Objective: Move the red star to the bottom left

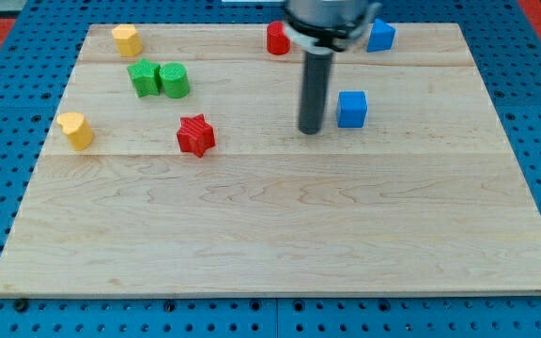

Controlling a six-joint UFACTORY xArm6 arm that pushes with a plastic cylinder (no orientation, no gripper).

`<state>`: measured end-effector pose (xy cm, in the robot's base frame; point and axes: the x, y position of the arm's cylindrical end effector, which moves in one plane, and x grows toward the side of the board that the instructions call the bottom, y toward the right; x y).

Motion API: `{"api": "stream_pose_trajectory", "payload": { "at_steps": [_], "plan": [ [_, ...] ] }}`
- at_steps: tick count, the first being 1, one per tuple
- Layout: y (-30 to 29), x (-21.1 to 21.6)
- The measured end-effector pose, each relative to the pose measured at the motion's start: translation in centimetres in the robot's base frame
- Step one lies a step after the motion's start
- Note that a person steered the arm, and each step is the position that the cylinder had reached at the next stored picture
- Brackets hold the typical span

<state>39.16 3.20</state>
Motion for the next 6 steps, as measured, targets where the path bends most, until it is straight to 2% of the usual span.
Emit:
{"api": "stream_pose_trajectory", "payload": {
  "at_steps": [1, 3, 5, 6],
  "plan": [
    [1.5, -2.2],
    [13.2, -1.8],
    [5.2, -3.2],
    [-3.7, -3.0]
  ]
}}
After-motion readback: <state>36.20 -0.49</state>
